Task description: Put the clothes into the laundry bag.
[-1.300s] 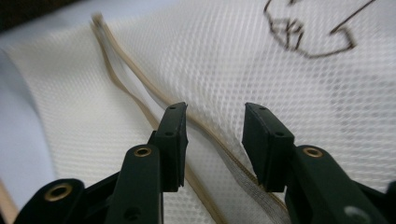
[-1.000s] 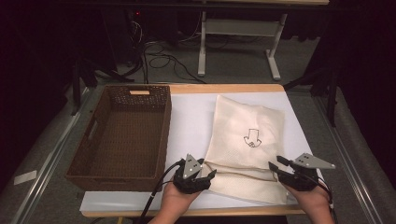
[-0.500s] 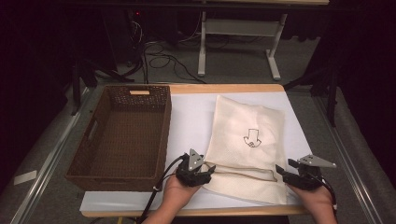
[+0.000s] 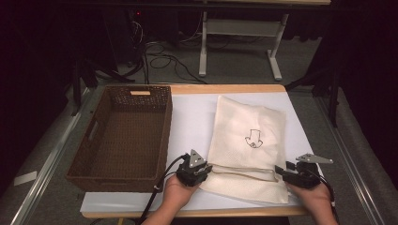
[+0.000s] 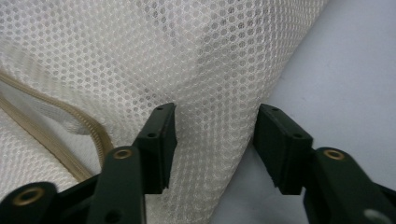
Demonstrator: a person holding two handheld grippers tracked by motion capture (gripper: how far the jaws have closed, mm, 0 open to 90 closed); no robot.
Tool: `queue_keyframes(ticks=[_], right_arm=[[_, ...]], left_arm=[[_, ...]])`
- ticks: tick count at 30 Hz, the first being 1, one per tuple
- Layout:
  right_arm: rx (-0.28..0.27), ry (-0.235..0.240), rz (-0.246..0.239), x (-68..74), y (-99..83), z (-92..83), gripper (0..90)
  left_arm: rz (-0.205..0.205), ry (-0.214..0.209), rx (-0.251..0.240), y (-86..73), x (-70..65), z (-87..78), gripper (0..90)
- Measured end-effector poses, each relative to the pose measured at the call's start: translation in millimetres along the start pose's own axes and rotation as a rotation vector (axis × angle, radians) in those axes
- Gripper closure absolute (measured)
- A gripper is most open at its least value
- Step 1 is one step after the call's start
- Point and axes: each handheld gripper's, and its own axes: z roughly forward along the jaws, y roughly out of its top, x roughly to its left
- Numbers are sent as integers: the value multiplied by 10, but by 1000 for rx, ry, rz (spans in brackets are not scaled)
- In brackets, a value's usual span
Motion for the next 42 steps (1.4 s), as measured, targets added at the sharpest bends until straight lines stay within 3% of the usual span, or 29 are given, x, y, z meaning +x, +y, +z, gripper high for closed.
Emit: queue_keyframes(ticks=[2, 9, 12, 17, 18, 20, 24, 29, 32, 35, 38, 40, 42], right_arm=[[-2, -4, -3, -1, -1, 2, 590], [-3, -18, -83, 31, 15, 7, 860], [-3, -17, -91, 4, 39, 15, 873], [-9, -56, -105, -76, 82, 10, 878], [-10, -66, -109, -108, 93, 14, 879], [-11, -70, -109, -163, 105, 27, 878], [-8, -55, -111, -251, 113, 52, 878], [-6, -43, -118, -193, 88, 24, 869], [-16, -53, -127, -138, 94, -30, 726], [-83, -49, -107, -61, 144, -169, 605], [-165, -44, -131, 88, 177, -310, 486], [-203, -28, -126, 170, 181, -370, 376], [-250, 16, -116, 243, 189, -432, 252]], left_arm=[[3, 4, -1, -4, -10, -15, 731], [15, 3, -3, -32, -63, -78, 741], [20, -21, -1, -59, -108, -99, 740], [45, -60, 6, -102, -239, -102, 738], [86, -75, 12, -115, -334, -90, 735], [111, -76, 18, -126, -399, -75, 728], [100, -74, 24, -152, -408, -73, 715], [77, -32, 25, -171, -374, -104, 665], [54, 5, -3, -151, -356, -177, 493], [49, 51, -78, -90, -346, -340, 372], [37, 85, -141, -27, -315, -514, 282], [39, 102, -171, 11, -279, -608, 221], [28, 105, -196, 42, -244, -681, 154]])
